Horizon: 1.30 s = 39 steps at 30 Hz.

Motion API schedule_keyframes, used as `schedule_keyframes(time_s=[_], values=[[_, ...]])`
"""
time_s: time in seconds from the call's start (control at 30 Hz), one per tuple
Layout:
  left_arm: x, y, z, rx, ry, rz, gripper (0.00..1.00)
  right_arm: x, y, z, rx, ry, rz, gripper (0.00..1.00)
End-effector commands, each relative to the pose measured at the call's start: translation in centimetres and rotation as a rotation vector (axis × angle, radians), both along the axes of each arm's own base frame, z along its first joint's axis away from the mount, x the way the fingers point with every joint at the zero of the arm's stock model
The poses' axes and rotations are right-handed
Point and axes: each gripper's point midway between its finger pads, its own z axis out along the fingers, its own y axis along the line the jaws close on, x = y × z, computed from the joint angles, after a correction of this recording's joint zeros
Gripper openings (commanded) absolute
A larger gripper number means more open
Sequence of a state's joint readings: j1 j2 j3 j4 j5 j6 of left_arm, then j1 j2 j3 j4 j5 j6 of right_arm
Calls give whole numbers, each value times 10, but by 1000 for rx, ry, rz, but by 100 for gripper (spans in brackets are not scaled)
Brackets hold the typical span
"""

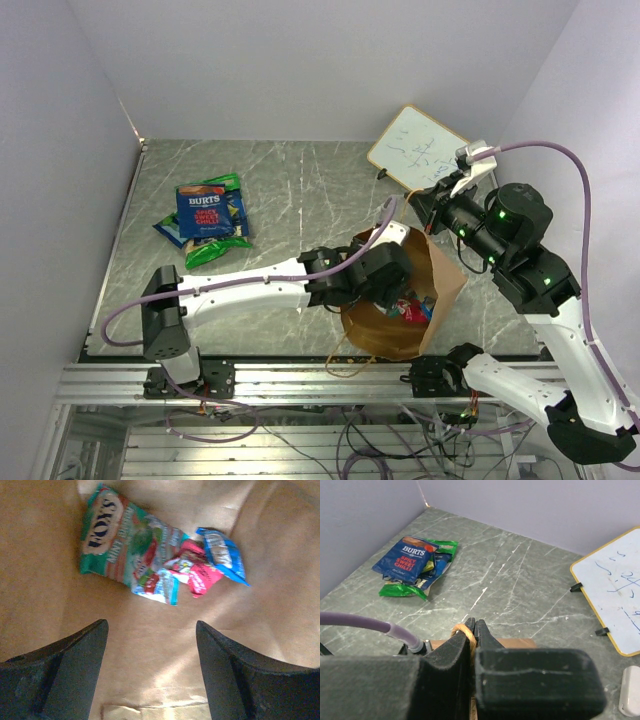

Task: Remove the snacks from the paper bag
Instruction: Take out the snack from the paper bag.

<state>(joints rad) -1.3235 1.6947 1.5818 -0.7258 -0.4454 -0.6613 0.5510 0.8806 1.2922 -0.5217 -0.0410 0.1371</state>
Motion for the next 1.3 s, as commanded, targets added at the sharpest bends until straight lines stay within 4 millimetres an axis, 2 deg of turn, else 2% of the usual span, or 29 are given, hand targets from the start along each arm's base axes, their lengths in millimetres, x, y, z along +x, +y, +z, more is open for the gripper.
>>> schedule_keyframes(time_s=[0.0,0.17,0.27,0.37,0.43,0.57,0.6,0.67,0.73,0.8,0.87,0.93,1.0,1.13,1.27], values=[[5,38,28,74,-76,44,83,-4,1,11,26,-33,14,0],[3,89,60,38,-104,141,83,-3,-1,9,12,-35,6,0],[-6,105,80,-78,-78,155,83,-2,0,8,3,-35,11,0],[-20,100,91,-205,-27,108,80,0,4,6,0,-29,25,0],[-28,89,102,-288,-9,68,78,1,8,4,-1,-22,38,0],[-50,54,133,-426,-23,-56,76,4,13,-1,-5,-8,56,0],[-56,45,135,-432,-27,-84,75,5,14,-1,-7,-6,57,0],[-64,28,126,-416,-30,-120,74,6,15,0,-6,-7,57,0],[-60,13,101,-363,-19,-98,72,6,14,2,-6,-10,55,0],[-53,7,74,-287,-22,-59,68,6,13,4,-9,-12,49,0],[-42,2,50,-203,-43,-33,60,5,12,7,-13,-16,47,0],[-30,-4,34,-132,-46,-13,47,4,10,9,-21,-17,43,0],[-23,-13,21,-87,-63,-7,42,4,8,10,-29,-17,37,0],[-21,-27,-23,-49,-44,-18,42,4,6,13,-29,-21,27,0],[-17,-34,-52,-38,-32,-15,42,4,6,17,-16,-17,23,0]])
